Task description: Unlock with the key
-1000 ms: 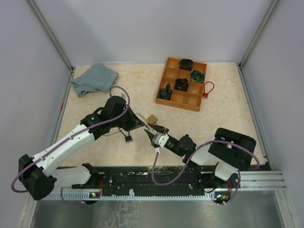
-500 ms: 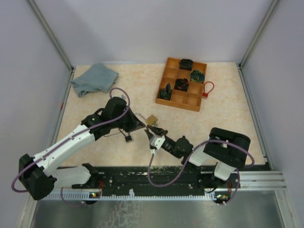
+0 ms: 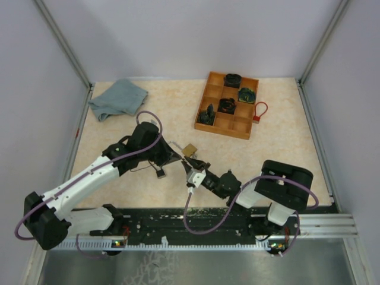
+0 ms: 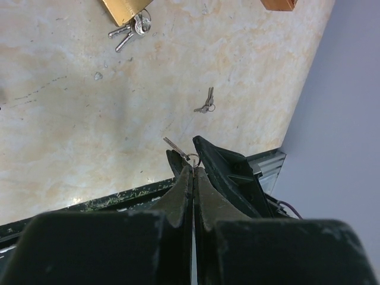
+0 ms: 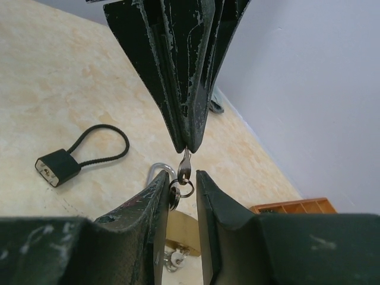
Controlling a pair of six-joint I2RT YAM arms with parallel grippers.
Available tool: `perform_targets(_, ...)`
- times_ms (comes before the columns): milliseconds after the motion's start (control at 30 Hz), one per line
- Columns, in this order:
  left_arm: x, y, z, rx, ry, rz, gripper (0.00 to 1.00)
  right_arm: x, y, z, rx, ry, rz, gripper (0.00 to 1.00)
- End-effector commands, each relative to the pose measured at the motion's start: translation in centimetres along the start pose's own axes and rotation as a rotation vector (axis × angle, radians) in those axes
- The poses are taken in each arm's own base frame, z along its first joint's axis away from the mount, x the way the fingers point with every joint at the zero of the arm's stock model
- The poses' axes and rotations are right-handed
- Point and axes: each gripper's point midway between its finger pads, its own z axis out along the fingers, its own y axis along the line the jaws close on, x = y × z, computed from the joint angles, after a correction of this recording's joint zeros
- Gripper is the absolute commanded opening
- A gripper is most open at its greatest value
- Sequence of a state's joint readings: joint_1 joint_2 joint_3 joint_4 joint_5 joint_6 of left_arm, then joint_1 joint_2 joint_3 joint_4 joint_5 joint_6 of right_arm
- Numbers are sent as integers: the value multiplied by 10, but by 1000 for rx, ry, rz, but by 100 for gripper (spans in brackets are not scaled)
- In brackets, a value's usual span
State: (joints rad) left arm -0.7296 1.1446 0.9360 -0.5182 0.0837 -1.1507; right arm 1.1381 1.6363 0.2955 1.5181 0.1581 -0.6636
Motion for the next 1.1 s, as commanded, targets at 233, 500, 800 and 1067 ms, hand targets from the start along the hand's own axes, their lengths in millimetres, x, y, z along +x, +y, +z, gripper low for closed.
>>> perform_targets(233, 6, 13, 7, -48, 20, -20, 0, -56, -38, 0, 151, -196, 31, 15)
perform_targets(500, 6, 8, 3, -25, 19, -20, 0, -46, -36, -3, 158, -161, 39, 0)
perform_targets(800, 9, 11, 0, 0, 19, -32, 0, -43, -35, -7, 155, -153, 91, 2)
perform_targets(1067, 7, 12, -1, -2, -1, -52, 0, -46, -28, -8, 103, -145, 127, 38)
